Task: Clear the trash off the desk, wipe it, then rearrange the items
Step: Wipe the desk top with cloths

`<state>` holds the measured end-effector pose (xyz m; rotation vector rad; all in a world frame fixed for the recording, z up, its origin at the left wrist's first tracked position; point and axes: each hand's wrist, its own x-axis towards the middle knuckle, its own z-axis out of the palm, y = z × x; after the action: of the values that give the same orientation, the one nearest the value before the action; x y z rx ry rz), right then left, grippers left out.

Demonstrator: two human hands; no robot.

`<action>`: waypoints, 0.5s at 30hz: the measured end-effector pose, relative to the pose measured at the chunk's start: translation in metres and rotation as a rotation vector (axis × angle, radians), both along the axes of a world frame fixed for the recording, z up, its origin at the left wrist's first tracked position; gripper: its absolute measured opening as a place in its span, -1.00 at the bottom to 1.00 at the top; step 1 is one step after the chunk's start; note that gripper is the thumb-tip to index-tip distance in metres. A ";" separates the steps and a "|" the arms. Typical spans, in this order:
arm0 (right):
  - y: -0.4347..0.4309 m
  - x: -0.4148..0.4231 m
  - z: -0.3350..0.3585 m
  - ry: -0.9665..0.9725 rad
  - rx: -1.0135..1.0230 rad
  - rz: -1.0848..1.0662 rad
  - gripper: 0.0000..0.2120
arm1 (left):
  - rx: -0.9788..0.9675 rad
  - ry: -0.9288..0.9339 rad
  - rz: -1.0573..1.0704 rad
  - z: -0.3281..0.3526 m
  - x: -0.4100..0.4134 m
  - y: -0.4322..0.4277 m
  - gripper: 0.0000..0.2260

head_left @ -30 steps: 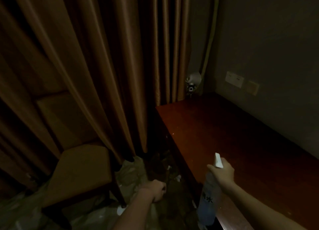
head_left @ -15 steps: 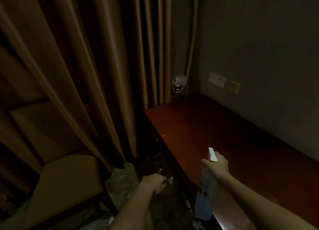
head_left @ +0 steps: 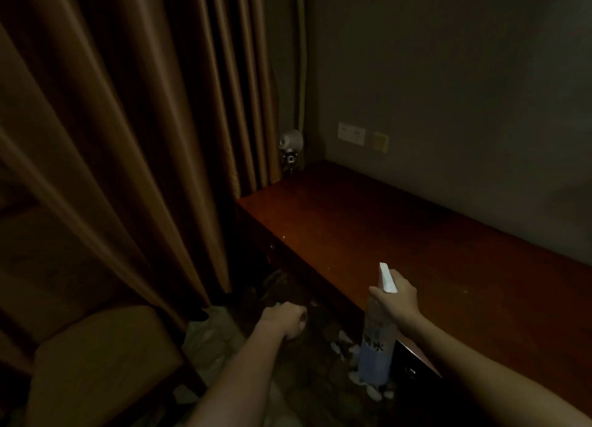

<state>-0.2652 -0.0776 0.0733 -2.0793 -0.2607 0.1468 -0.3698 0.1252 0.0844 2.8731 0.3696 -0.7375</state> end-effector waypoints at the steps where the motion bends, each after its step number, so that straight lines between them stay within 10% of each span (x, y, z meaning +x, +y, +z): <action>1: -0.003 -0.011 0.001 -0.011 -0.006 -0.015 -0.83 | 0.002 -0.010 -0.009 0.001 -0.008 -0.002 -0.71; 15: -0.102 -0.169 0.000 0.026 -0.069 -0.293 -0.82 | -0.057 -0.066 -0.352 -0.013 -0.070 -0.093 -0.67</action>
<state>-0.4342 -0.1793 0.0734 -2.1567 0.0672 0.0049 -0.4398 0.0324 0.0718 2.9315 -0.1692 -0.6873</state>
